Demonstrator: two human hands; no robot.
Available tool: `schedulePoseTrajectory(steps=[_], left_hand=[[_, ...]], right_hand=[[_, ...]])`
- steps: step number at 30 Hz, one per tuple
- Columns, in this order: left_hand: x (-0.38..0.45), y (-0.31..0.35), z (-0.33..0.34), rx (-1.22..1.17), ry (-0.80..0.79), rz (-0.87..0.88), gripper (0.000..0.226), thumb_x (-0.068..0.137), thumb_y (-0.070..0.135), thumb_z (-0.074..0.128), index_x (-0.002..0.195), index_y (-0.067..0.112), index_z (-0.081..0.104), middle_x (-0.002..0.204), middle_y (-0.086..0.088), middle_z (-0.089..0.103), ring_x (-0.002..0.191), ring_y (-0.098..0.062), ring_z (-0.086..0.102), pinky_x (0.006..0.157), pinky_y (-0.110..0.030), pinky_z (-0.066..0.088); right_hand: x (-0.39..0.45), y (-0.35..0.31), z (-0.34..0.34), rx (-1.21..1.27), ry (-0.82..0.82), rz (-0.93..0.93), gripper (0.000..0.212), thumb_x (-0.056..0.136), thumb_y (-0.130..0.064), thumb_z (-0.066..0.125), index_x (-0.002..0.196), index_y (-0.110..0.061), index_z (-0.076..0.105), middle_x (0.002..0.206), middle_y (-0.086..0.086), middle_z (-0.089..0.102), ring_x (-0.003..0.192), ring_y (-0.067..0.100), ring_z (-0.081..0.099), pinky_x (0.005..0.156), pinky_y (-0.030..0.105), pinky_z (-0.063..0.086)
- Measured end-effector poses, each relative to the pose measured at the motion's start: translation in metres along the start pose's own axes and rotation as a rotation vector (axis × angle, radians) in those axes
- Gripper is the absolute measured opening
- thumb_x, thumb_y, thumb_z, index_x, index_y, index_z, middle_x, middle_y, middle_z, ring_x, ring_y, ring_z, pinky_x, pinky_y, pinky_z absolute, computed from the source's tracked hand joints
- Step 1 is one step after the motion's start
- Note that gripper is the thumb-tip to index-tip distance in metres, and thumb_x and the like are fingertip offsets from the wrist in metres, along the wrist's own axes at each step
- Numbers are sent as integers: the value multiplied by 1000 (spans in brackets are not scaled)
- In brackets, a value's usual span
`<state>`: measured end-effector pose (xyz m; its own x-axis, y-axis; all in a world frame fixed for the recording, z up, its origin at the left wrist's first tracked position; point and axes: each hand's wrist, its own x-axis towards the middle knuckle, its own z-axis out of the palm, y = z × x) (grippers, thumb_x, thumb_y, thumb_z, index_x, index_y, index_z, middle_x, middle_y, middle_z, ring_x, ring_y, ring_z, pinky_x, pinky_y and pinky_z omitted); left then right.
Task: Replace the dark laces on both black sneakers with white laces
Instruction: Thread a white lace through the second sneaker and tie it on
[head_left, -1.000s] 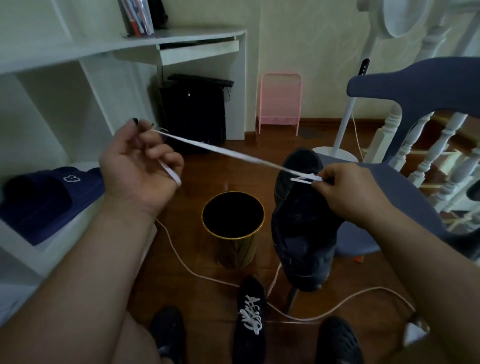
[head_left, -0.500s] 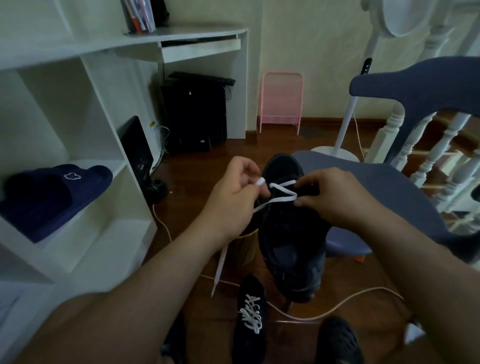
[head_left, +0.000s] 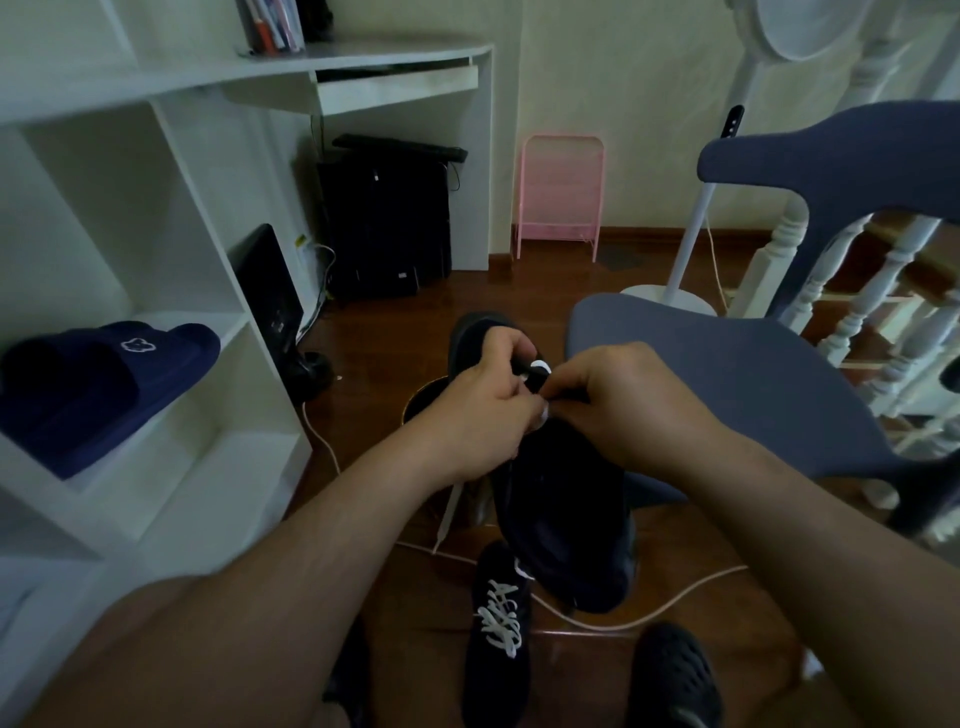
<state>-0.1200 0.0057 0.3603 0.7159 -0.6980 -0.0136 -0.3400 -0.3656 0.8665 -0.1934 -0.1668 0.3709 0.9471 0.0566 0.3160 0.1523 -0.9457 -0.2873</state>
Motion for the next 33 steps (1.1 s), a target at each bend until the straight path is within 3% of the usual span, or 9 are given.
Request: schedulePoseTrajectory(steps=[4,7,14,18,21,24,28,30,33], left_hand=[[-4,5,-19,-170,62,-28,14,105,13,58,110,26,60,70,2,60,54,-11,51,49,-28,41],[-8,2,-46,-414,148,-71,15,106,10,55,107,14,69,71,0,60,54,-10,48,44,-21,35],[-25,2,-81,-945,199,40,27,94,3,53,112,11,72,92,-3,73,70,-11,65,59,-21,56],[-28,0,-72,-505,233,132,42,103,-9,47,123,21,70,110,2,79,90,-11,75,79,-24,59],[-22,-7,-60,57,403,190,34,108,7,54,104,36,72,101,11,73,88,5,67,81,-10,47],[-13,-11,-48,212,424,268,37,108,10,53,91,40,66,120,13,57,110,6,55,96,-14,42],[-11,-5,-31,-38,196,196,35,108,14,52,90,39,69,119,4,70,110,-13,65,97,-43,55],[-14,-4,-21,142,16,202,33,105,23,60,88,50,71,128,19,63,118,-1,57,101,-37,49],[-15,-5,-7,457,-166,199,21,103,38,63,97,54,73,152,21,44,143,-10,29,116,-39,31]], right_hand=[[1,13,-5,-25,-8,104,12,97,-28,70,103,-26,80,93,-8,76,78,8,61,73,25,45],[0,29,-12,-11,4,203,12,97,-32,71,101,-26,80,90,-6,76,79,13,66,78,36,56],[-6,51,-16,-45,11,321,13,97,-30,72,102,-21,79,83,-5,68,74,13,61,73,30,50],[-5,41,-12,-27,27,301,13,96,-31,73,102,-21,80,88,-3,74,78,15,65,75,29,50],[-2,27,-9,-35,48,249,14,96,-30,73,105,-22,81,95,-3,77,86,17,68,78,27,48],[0,14,-8,-45,38,168,19,93,-27,76,111,-24,80,101,-4,79,92,17,71,84,30,54],[0,7,-12,2,-12,179,41,82,-32,86,121,-26,77,111,-5,77,103,14,71,94,31,56],[0,7,-14,15,-2,203,43,80,-42,86,119,-28,77,111,-7,77,102,11,70,90,28,55],[-1,7,-13,27,3,229,39,81,-49,82,114,-30,79,108,-10,77,99,7,69,84,20,50]])
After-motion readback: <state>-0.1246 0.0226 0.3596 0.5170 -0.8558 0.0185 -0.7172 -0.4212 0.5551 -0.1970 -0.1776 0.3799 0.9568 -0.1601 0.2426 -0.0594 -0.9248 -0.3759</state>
